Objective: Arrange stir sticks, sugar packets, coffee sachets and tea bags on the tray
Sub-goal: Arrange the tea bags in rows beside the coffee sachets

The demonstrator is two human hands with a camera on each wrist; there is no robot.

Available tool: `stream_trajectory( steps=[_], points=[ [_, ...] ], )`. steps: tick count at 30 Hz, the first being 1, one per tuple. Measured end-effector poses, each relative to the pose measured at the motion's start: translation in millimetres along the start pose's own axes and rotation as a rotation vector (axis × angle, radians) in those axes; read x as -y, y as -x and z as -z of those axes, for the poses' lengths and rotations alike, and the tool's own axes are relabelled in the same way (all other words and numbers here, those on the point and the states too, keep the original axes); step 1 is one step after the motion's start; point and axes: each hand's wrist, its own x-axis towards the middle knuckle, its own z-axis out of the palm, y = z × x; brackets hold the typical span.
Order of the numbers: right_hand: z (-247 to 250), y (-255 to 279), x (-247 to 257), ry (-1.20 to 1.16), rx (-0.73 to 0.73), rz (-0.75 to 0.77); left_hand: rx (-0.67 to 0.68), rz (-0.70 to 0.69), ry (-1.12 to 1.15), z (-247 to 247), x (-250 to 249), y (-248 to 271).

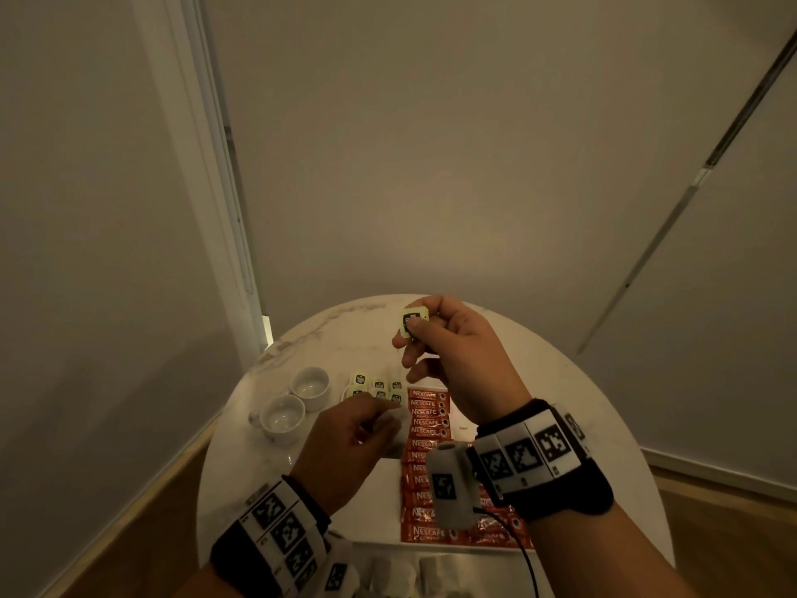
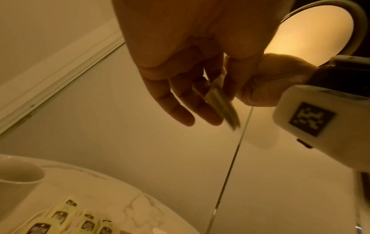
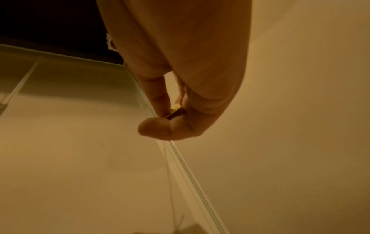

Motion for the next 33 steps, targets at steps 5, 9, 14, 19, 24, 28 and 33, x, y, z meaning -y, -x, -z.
stream_trajectory(
  steps=[5,9,14,19,24,28,33],
  points=[
    [2.0,-2.5,17.8,0.138,0.028,0.069,-0.061,-0.040,-0.079,-1.8,5.1,-4.4],
    [12.4,-3.1,20.0,0.582,-0.014,0.205,-0.133,-0.035,-0.130,9.1,14.6,-11.6],
    [36.9,-13.0,10.5,0.871,-0.146,0.225,-0.174,-0.122,-0.129,29.0,16.7,-9.7],
    [35.8,-11.9,-1.5,0.734,-0.203,0.196,-0.114,-0.006,-0.131,34.7,17.5,-8.0],
    [13.8,2.2,8.0,-0.036,0.044,0.104,-0.090,0.215,-0.030,22.2,7.2,-14.2],
    [8.3,23.9,-7.8,-0.225,0.360,-0.029,-0.201,0.320,0.200,18.3,-1.3,-26.9],
    [8.1,49.4,-56.6,-0.119,0.338,-0.253,-0.322,0.440,0.558,17.5,-22.1,-41.0]
  ],
)
